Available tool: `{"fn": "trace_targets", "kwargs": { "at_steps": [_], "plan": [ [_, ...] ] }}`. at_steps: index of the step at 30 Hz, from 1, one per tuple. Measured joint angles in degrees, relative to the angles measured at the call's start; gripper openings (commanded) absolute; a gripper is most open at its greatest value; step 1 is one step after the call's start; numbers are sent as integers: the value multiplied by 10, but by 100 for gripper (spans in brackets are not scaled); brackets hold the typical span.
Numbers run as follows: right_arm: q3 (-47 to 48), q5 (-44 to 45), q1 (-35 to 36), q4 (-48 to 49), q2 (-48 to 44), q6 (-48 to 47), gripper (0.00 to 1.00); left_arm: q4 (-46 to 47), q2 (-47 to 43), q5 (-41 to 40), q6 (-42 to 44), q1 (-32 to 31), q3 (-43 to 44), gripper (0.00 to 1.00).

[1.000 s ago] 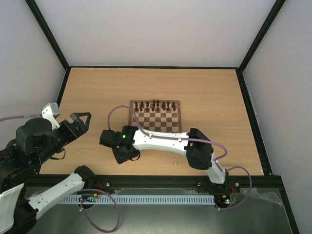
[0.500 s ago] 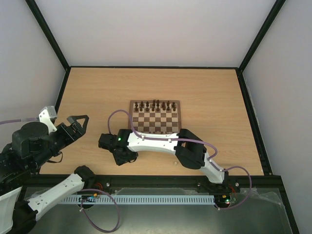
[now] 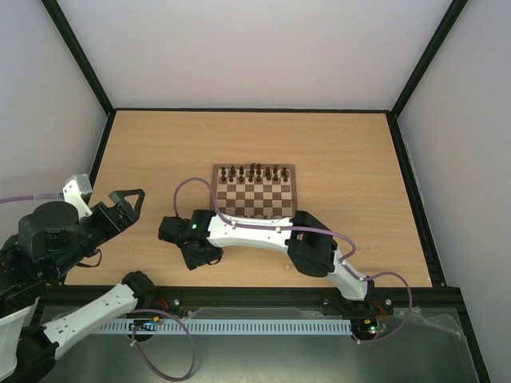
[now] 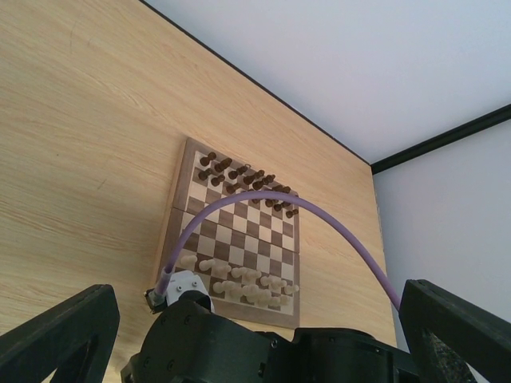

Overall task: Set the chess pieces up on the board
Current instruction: Pick up the chess piece at the center of the board.

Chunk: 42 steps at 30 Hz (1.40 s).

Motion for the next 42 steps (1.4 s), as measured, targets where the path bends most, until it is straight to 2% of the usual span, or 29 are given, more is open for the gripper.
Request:
{"fn": "trace_targets", "kwargs": {
  "at_steps": [28,42],
  "plan": [
    [20,0,0,-3,40,-14,50,-2,0,-28,-19,-22,-5,99],
    [22,1,0,-9,40,-18,38,-2,0,-28,-21,-24,-8,99]
  ]
}}
